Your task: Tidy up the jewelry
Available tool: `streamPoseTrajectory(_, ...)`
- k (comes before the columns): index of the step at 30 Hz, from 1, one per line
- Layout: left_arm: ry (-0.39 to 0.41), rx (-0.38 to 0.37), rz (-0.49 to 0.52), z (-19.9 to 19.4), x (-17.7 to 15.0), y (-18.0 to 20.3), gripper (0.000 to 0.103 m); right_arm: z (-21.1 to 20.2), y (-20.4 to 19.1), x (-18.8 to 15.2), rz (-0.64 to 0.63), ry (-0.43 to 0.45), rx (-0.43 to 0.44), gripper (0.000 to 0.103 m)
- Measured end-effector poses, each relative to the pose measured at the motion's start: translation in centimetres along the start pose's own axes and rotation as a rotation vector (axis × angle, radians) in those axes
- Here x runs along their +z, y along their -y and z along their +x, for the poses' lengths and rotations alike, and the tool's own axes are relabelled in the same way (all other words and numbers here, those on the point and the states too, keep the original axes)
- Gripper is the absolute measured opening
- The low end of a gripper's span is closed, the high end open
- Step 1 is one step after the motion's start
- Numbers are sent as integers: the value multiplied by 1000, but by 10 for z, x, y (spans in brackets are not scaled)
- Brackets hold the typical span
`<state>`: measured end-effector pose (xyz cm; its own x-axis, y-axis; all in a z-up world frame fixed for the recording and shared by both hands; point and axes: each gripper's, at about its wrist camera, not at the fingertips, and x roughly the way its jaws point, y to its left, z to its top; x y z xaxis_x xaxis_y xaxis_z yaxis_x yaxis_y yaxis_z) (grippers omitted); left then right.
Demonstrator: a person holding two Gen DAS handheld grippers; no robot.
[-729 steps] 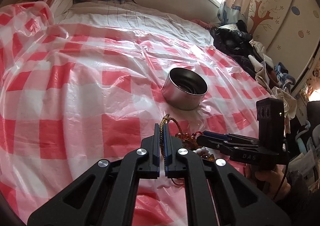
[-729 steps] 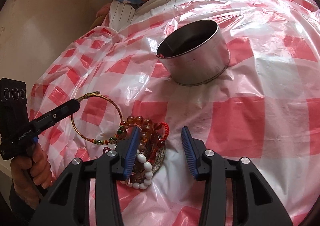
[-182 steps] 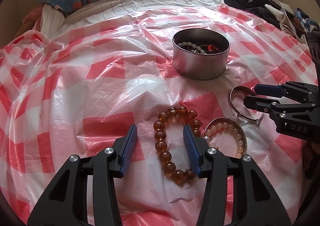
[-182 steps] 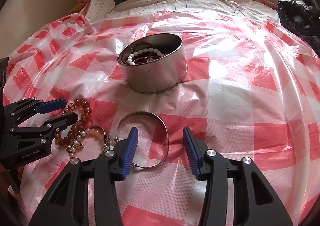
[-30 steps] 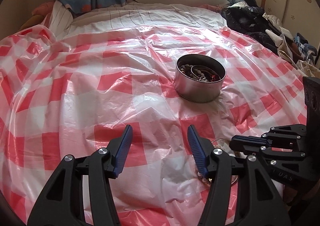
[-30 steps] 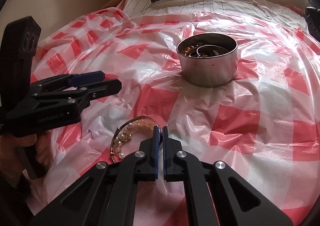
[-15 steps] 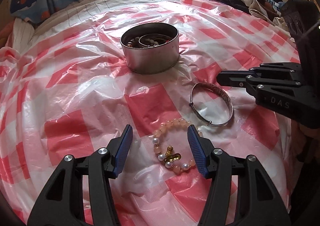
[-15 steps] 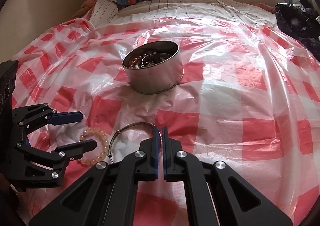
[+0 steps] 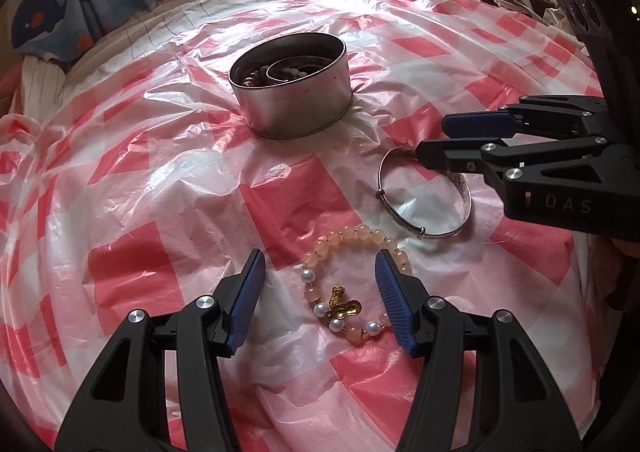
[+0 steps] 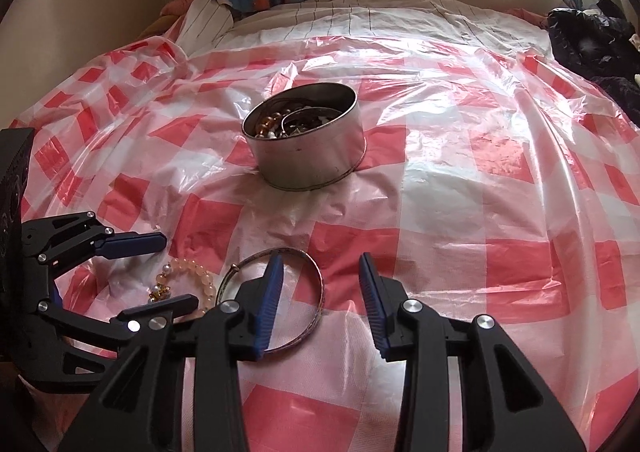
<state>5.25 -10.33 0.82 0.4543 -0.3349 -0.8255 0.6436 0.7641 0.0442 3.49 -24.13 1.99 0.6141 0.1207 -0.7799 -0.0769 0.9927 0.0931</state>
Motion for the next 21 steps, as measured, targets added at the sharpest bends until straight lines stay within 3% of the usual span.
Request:
streamPoseTrajectory(9, -5, 18, 24, 1, 0, 3, 54, 13, -2, -5, -17, -58, -31, 43)
streamPoseTrajectory(10, -7, 25, 22, 1, 0, 2, 51, 14, -3, -5, -29, -57, -51, 43)
streamPoseTrajectory(14, -7, 66, -49, -1, 1, -15, 16, 11, 4, -3, -35, -34, -158, 48)
streamPoseTrajectory(18, 27, 38, -127, -9, 2, -35, 14, 5, 10, -3, 3, -11, -100, 49)
streamPoseTrajectory(21, 45, 27, -136, -11, 2, -37, 15, 10, 12, -4, 27, -43, -41, 49)
